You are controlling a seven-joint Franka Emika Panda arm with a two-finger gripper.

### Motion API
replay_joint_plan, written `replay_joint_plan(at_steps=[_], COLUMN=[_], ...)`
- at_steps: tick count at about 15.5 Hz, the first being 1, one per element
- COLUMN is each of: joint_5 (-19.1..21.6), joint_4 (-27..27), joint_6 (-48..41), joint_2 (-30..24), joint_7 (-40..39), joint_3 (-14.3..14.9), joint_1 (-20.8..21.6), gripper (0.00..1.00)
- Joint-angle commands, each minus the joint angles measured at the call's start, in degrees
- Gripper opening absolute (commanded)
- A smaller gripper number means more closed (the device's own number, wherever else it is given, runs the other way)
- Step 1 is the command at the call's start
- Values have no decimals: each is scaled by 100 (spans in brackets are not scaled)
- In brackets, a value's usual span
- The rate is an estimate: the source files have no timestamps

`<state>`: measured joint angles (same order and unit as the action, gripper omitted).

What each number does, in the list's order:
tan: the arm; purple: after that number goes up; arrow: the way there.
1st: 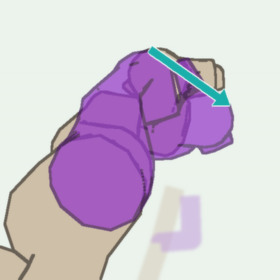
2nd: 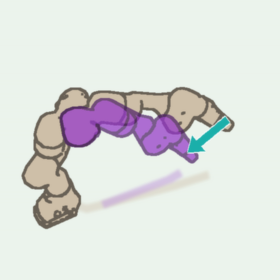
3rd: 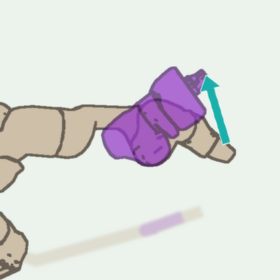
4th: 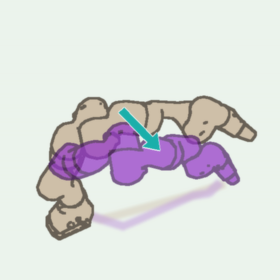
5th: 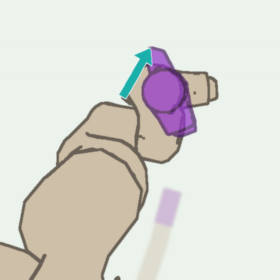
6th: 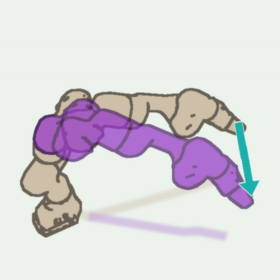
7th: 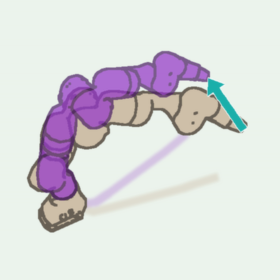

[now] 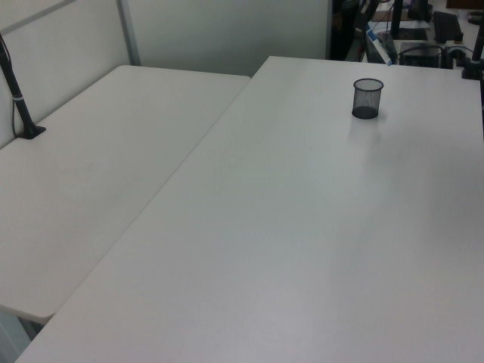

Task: Remove the marker
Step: 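Lift the marker out of the cup and carry it away, then lower the marker onto the table and open the gripper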

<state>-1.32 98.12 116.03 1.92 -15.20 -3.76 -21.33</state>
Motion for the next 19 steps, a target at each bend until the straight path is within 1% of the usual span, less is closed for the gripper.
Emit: replay_joint_plan(at_steps=[1, 4, 7, 10, 19], joint_5=[97, 88, 27, -78, -711], joint_4=[154, 251, 269, 392, 708], joint_6=[-695, -608, -275, 76, 1297], joint_2=[141, 553, 993, 1248, 1811], joint_7=[244, 666, 816, 966, 1361], joint_3=[-555, -819, -820, -820, -820], joint_1=[24, 120, 322, 436, 551], gripper=[9, 9, 9, 9, 9])
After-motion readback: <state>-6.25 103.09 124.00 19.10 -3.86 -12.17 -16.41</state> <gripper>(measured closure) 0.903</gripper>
